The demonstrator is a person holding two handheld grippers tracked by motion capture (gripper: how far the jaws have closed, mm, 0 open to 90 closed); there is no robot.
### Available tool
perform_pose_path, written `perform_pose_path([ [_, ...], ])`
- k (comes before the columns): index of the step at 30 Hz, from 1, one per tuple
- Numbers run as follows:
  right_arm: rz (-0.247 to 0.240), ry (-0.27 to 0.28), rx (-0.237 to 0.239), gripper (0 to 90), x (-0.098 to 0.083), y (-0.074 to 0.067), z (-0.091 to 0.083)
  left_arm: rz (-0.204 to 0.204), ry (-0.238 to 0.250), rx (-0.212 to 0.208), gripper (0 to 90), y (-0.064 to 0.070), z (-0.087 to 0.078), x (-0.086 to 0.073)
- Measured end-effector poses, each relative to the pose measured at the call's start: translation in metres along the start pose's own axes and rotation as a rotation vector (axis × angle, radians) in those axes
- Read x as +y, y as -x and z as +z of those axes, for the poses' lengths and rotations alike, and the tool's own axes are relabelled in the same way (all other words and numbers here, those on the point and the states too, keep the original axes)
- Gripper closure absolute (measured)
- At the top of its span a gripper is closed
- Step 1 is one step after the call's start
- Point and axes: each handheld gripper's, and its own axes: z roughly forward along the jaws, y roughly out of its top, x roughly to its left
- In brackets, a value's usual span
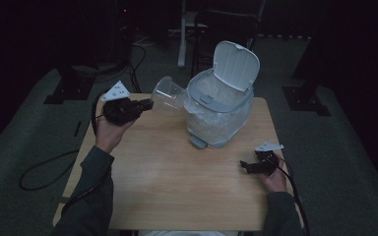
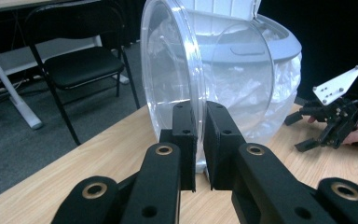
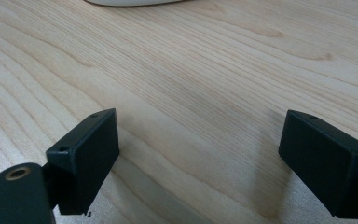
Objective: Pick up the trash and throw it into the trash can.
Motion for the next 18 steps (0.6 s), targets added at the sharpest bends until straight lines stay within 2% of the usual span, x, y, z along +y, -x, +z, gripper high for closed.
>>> perform_pose_path([
  [18, -0.001, 0.0, 0.001, 11.3, 0.0, 0.0, 0.0, 0.011, 0.018, -0.002, 84.4, -0.004, 0.004, 0.023],
])
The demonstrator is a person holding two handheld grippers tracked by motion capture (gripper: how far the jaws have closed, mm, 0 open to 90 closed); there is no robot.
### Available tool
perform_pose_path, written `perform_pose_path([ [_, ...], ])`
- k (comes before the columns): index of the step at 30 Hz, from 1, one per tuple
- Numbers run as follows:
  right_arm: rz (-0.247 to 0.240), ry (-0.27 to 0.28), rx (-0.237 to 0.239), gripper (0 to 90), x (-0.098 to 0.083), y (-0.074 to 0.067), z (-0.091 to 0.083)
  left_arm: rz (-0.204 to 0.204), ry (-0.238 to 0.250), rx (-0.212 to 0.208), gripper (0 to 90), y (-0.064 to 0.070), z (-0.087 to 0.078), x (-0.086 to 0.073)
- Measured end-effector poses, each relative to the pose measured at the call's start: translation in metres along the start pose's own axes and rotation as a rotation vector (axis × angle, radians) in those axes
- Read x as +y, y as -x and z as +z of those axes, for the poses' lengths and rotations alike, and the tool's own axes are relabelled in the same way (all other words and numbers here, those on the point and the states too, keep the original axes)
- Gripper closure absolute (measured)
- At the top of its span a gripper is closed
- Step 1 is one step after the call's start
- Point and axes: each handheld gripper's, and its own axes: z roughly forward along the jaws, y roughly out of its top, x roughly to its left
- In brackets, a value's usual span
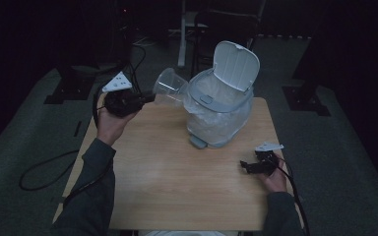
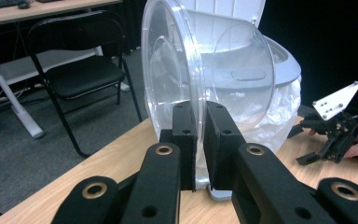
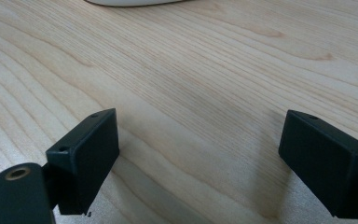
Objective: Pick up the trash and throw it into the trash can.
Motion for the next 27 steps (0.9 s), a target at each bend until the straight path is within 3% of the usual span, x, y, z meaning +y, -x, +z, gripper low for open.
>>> perform_pose_path([
  [27, -0.002, 0.0, 0.002, 11.3, 0.0, 0.0, 0.0, 0.027, 0.025, -0.014, 84.5, 0.001, 0.018, 0.042],
])
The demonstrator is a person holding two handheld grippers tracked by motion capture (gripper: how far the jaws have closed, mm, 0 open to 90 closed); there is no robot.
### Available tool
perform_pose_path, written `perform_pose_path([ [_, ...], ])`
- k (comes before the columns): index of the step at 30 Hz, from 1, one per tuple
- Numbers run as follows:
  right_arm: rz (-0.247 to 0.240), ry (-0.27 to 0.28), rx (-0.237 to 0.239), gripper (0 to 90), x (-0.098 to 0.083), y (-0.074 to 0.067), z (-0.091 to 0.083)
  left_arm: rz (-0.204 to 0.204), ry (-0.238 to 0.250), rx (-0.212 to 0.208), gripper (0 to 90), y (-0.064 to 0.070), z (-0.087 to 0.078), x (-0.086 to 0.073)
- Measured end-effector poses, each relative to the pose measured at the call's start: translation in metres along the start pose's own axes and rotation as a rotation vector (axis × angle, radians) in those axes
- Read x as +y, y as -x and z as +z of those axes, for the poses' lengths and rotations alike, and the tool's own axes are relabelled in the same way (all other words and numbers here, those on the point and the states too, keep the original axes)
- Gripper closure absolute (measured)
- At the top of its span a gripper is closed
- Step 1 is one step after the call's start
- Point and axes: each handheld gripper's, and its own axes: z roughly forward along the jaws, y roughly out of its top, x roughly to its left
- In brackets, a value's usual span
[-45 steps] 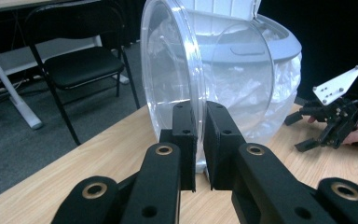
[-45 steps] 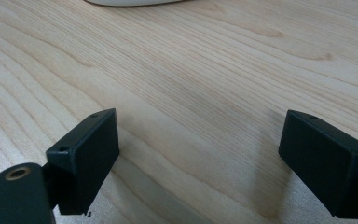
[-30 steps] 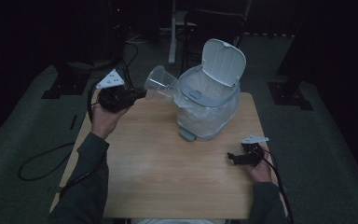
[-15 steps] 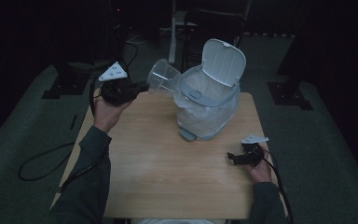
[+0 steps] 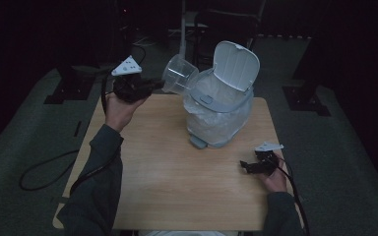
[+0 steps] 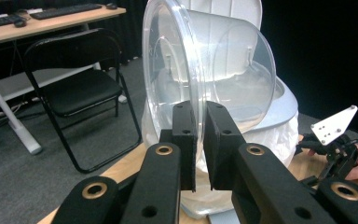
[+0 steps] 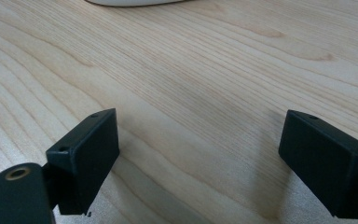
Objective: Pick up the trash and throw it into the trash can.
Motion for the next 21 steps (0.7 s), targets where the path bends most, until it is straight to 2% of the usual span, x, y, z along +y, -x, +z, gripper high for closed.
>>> perform_pose_path([
  [9, -0.001, 0.0, 0.001, 11.3, 0.0, 0.0, 0.0, 0.013, -0.001, -0.001, 84.4, 0.002, 0.01, 0.014],
  [21, -0.002, 0.001, 0.001, 11.3, 0.0, 0.0, 0.0, 0.042, -0.008, -0.01, 84.5, 0.01, 0.022, 0.032],
])
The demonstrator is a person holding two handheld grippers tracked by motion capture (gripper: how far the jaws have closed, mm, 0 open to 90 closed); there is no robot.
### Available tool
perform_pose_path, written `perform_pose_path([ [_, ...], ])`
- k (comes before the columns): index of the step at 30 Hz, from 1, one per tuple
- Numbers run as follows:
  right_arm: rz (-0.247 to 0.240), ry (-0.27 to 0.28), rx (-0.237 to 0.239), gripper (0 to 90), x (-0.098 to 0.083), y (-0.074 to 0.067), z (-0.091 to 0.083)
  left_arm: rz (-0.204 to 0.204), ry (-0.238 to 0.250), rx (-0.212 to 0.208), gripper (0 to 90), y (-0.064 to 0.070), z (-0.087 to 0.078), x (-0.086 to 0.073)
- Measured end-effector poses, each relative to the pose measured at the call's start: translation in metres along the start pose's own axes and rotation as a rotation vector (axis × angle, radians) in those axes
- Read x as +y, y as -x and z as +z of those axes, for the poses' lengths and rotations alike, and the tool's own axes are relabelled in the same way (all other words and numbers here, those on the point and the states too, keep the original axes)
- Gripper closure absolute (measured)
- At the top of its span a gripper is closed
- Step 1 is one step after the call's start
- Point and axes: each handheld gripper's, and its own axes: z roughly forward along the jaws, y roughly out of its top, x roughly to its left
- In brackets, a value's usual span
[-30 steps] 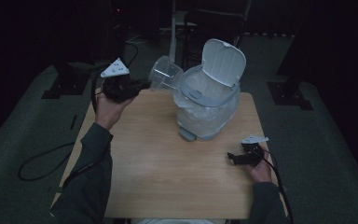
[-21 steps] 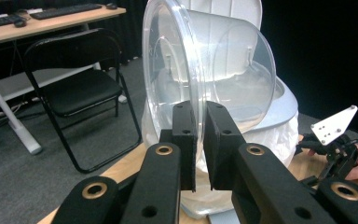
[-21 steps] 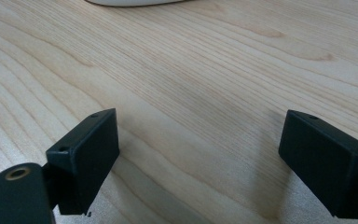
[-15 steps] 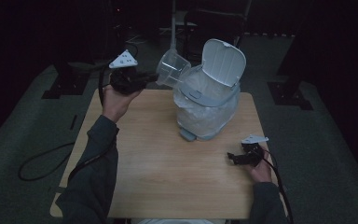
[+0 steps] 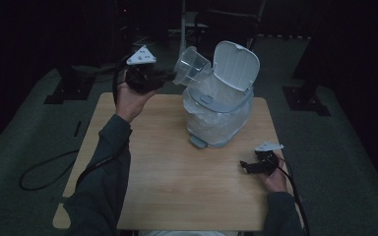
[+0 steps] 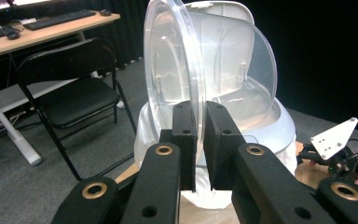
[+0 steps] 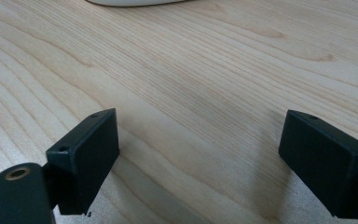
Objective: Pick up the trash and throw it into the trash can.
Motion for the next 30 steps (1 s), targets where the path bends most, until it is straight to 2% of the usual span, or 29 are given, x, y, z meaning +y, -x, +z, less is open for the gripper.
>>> perform_pose_path([
  [18, 0.0, 0.0, 0.001, 11.3, 0.0, 0.0, 0.0, 0.018, -0.012, -0.003, 84.4, 0.003, 0.015, 0.014],
  [30, -0.003, 0.0, 0.003, 11.3, 0.0, 0.0, 0.0, 0.016, -0.003, -0.016, 84.5, 0.006, 0.034, 0.029],
])
